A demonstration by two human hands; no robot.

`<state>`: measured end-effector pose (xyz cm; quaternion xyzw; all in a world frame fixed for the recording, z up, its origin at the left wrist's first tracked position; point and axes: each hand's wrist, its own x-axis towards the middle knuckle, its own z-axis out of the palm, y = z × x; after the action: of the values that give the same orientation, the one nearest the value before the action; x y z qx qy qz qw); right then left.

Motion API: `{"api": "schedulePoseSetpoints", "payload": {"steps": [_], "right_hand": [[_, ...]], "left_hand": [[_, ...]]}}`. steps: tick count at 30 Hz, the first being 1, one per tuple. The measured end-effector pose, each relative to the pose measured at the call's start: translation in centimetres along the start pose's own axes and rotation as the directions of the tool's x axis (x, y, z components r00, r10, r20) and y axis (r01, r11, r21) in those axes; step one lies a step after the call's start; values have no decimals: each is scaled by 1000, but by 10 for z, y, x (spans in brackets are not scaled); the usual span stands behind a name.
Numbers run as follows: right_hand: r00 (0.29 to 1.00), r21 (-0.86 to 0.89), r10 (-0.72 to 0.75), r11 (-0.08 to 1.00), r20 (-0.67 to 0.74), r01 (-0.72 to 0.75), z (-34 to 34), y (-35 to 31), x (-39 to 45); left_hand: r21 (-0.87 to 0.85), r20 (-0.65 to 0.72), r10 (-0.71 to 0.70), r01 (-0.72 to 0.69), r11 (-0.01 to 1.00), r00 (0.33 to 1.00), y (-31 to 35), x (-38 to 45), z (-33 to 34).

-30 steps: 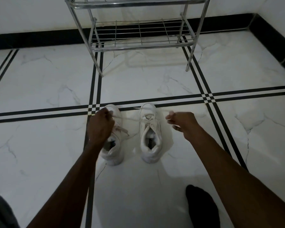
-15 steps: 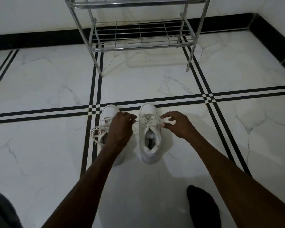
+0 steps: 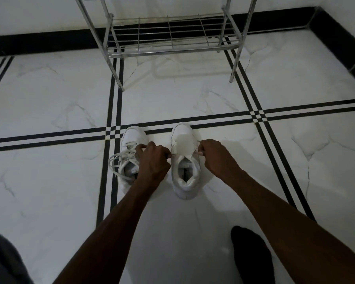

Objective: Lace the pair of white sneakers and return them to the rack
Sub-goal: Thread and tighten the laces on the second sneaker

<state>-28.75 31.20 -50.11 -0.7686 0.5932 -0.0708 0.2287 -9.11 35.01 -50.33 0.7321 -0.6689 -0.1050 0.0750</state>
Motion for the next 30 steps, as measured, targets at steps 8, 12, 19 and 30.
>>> {"api": "schedulePoseSetpoints", "payload": {"steps": [8, 12, 19, 30], "right_hand": [[998, 49, 24, 998, 50, -26, -5, -1, 2], [998, 184, 21, 982, 59, -31, -5, -2, 1], [997, 211, 27, 977, -77, -10, -6, 1, -4], [959, 324, 233, 905, 160, -274, -5, 15, 1]], "left_hand": [[-38, 93, 45, -42, 998, 995, -2, -3, -1], [-146, 41, 112, -105, 984, 993, 1, -4, -1], [-116, -78, 142, -150, 982, 987, 3, -8, 2], [-455, 204, 38, 61, 888, 978, -10, -10, 3]]}}
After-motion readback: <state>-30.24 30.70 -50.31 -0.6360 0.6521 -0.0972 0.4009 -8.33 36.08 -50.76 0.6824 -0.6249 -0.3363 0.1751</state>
